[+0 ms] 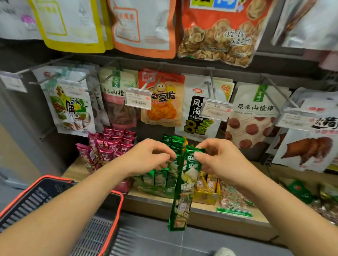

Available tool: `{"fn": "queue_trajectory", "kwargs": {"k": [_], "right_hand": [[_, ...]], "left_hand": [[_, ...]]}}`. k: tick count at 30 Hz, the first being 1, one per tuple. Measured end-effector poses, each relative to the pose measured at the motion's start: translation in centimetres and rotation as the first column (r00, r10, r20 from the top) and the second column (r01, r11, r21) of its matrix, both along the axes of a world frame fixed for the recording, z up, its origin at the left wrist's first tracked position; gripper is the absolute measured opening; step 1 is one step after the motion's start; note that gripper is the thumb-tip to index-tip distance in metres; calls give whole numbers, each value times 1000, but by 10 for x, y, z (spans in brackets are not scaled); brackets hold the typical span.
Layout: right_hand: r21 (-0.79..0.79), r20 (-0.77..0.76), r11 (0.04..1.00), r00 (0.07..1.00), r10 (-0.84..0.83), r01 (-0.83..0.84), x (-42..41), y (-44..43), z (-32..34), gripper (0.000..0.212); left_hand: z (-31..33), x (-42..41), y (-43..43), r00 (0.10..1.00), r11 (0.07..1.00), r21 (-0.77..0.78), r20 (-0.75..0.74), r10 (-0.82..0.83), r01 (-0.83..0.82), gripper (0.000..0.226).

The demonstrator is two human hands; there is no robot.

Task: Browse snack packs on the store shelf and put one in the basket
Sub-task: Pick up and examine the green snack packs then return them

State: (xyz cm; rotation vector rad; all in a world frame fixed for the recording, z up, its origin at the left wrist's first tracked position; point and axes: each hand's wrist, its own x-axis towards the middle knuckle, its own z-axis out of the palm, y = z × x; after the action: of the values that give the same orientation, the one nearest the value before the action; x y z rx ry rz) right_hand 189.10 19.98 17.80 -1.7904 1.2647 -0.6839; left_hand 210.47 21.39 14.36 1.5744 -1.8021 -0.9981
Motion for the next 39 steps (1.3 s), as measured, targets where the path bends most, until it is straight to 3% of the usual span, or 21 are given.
{"fn": "queue_trajectory", "kwargs": {"k": [2,3,8,12,15,17,19,22,25,29,33,36,39], "right_hand": [[64,80,996,996,49,-54,1,7,1,9],[73,117,993,990,84,-93,3,11,3,9],[97,266,973,947,177,-209,8,15,5,21],[200,240,922,929,281,-330,11,11,-1,49],[203,313,898,895,319,-391,23,12,-3,25],[209,397,901,875,278,-381,30,13,-4,22],[153,330,925,901,283,-347,34,13,-8,24],[14,63,952,951,304,-305,34,13,-14,28],[-19,-127,959,952,278,-282,32,12,-11,44],[-143,-312,939,914,258,-313,27,11,-8,37],[-132,-344,932,897,277,-338,26,8,-7,39],[35,-245,935,904,350,-352,21,0,-4,47],[139,-244,915,882,402,-378,12,-3,-2,59]], "left_hand": [[19,-10,20,972,999,45,-235,-3,14,10],[27,-15,28,961,999,35,-276,7,3,13],[45,-24,44,951,977,-97,-264,159,-191,15],[45,-24,44,840,952,-31,-479,254,-306,29],[44,-21,41,744,954,37,-616,257,-299,26],[46,-13,36,734,959,62,-630,252,-276,26],[47,-4,32,805,967,44,-545,232,-249,23],[49,6,27,916,983,21,-359,177,-182,10],[49,12,25,921,993,61,-371,118,-102,21],[43,5,22,951,995,55,-295,98,-86,26],[36,2,17,929,984,-7,-329,168,-180,11],[37,4,16,904,967,-57,-371,211,-249,17],[36,9,14,858,933,-70,-422,293,-353,17]]}}
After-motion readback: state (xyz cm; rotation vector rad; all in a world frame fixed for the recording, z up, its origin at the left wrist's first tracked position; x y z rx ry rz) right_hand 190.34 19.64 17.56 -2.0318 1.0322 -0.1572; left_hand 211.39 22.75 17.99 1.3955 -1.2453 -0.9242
